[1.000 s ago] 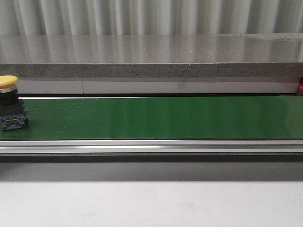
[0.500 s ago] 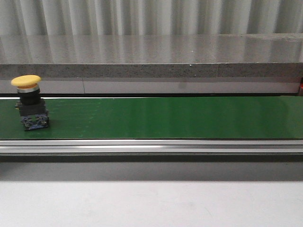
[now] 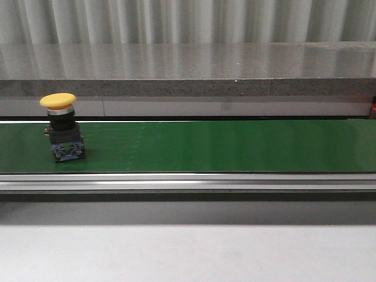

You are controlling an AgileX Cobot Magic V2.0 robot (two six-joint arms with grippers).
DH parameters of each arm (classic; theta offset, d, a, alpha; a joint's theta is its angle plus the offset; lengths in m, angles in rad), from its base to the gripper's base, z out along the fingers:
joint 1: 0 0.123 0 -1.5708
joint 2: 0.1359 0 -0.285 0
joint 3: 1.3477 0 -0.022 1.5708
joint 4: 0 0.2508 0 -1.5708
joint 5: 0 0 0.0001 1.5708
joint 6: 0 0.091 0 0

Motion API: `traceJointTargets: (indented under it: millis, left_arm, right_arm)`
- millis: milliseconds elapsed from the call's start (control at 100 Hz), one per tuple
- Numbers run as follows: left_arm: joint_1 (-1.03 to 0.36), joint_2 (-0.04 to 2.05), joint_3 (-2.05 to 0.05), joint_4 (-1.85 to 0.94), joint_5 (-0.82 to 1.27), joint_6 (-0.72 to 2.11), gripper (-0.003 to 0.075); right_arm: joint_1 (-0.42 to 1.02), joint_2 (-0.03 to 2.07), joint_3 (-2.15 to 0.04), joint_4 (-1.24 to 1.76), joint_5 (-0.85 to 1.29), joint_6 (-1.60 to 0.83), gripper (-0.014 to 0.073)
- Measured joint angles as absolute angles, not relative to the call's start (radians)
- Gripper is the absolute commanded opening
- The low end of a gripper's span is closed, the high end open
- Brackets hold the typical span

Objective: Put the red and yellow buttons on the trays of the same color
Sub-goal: 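Grasp a red-capped button on the table with the left gripper, then lower the red button onto the belt's start and open the left gripper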

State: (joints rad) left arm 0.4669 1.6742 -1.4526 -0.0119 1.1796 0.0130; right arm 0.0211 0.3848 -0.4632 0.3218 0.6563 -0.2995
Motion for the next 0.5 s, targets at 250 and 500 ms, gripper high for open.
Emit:
traceJointTargets:
  millis: [250,500]
  left_arm:
    - [0.352,1.653,-1.453,-0.020,1.232,0.015,0.0158]
    - [0.238,1.657,-1.453,-0.029,1.234,0.019,0.0158]
  right_arm:
    - [0.021,0.385,-0.463,0.322,0.656,-0.299,-0.0067]
    - [0.021,0.385,-0.463,0.322,0.656,-0.299,-0.0067]
